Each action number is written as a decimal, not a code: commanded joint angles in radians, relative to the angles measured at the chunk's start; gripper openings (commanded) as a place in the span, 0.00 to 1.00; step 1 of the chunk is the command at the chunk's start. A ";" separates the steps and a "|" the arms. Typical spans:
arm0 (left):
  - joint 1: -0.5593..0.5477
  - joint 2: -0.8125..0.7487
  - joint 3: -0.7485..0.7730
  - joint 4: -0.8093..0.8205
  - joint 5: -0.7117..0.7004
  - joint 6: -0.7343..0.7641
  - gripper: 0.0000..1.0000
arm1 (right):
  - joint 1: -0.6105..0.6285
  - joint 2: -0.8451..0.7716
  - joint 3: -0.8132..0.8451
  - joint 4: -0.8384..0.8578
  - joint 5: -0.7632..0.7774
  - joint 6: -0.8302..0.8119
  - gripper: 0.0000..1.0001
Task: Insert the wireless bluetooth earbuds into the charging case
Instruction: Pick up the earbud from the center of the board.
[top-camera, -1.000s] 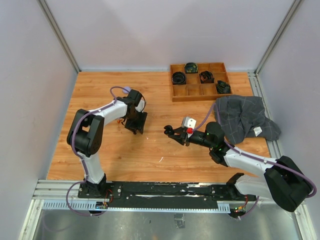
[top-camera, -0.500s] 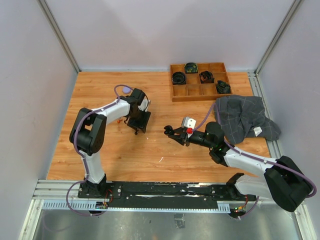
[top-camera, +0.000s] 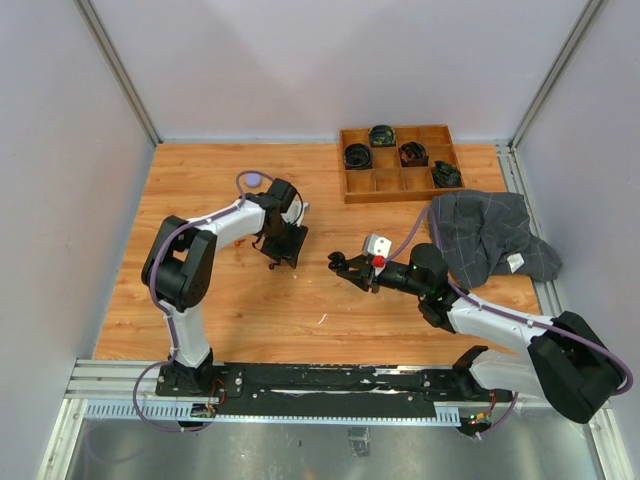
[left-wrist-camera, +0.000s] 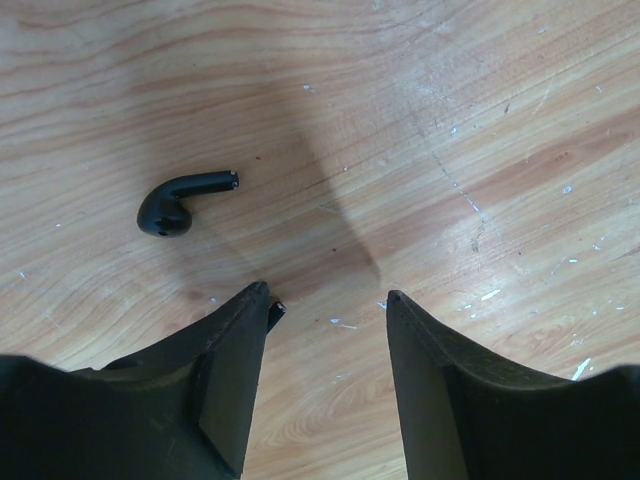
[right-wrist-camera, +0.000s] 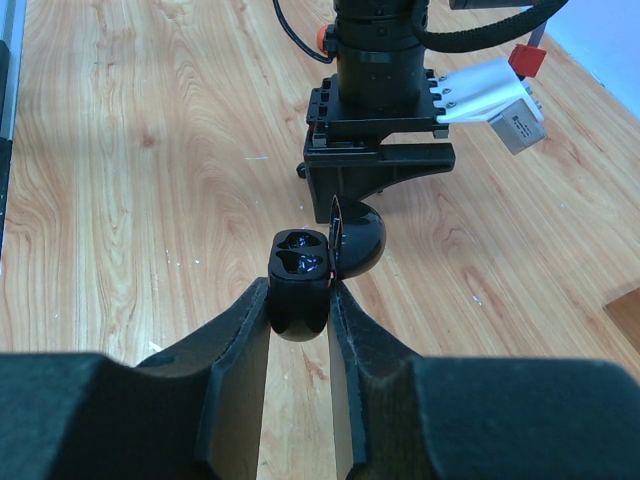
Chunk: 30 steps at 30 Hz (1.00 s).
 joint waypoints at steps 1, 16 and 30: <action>-0.009 -0.010 -0.015 -0.013 0.016 0.008 0.55 | 0.024 -0.001 0.036 0.008 -0.001 -0.018 0.01; -0.010 -0.086 -0.064 -0.033 0.012 -0.024 0.56 | 0.030 -0.005 0.039 0.000 0.002 -0.021 0.01; 0.017 -0.182 -0.051 -0.054 -0.096 -0.064 0.57 | 0.033 -0.008 0.041 -0.008 0.002 -0.026 0.01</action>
